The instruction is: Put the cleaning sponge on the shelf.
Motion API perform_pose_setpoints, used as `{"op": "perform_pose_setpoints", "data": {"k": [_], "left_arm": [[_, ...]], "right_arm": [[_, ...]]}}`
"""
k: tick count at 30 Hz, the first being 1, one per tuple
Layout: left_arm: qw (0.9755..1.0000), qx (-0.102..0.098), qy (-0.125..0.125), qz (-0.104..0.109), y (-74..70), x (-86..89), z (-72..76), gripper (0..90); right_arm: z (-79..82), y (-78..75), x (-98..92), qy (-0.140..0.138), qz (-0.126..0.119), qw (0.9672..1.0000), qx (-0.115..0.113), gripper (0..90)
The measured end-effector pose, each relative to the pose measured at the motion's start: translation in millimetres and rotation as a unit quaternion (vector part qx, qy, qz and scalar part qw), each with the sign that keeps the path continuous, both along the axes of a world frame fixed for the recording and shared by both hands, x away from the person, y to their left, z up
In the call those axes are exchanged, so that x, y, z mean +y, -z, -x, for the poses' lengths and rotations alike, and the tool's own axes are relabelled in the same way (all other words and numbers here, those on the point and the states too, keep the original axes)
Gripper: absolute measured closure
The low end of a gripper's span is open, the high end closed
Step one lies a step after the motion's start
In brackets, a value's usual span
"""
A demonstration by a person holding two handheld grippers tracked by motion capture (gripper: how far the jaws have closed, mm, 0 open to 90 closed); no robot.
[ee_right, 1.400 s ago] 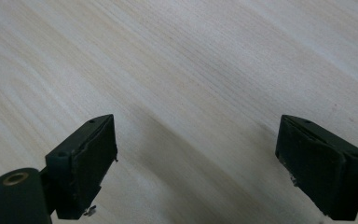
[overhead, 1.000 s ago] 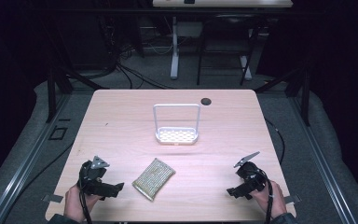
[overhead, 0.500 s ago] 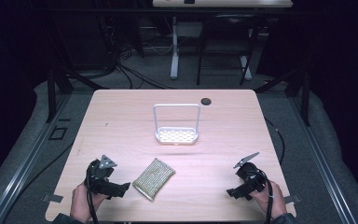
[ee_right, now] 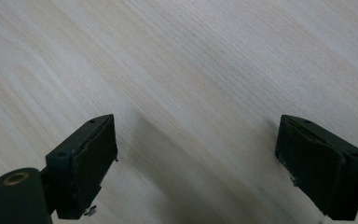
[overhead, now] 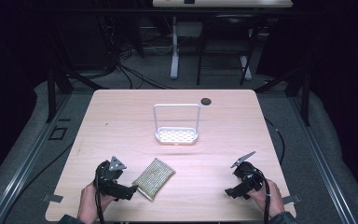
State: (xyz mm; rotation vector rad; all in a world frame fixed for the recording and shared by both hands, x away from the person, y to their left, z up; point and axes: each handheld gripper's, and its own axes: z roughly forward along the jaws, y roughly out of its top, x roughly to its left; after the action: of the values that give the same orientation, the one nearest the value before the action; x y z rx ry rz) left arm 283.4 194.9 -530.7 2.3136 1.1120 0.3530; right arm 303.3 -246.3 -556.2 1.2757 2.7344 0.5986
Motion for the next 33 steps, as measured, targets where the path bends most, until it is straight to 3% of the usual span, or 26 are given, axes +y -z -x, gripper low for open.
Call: {"op": "perform_pose_setpoints", "data": {"k": [11, 21, 33], "left_arm": [[1.0000, 0.001, 0.008, 0.005, 4.2, -19.9, -0.8, 0.0], [0.9994, 0.018, 0.026, -0.016, 17.7, -50.3, -1.3, 0.0], [0.9985, 0.029, 0.034, -0.030, 28.1, -68.8, -5.7, 0.0]], "right_arm": [[-0.9, -0.2, 1.3, 0.000, 0.002, 1.0000, -0.003, 12.1], [-0.6, -0.4, 3.2, -0.004, 0.004, 1.0000, -0.004, 12.1], [0.4, -0.6, 3.0, -0.006, 0.004, 1.0000, -0.003, 12.1]]}}
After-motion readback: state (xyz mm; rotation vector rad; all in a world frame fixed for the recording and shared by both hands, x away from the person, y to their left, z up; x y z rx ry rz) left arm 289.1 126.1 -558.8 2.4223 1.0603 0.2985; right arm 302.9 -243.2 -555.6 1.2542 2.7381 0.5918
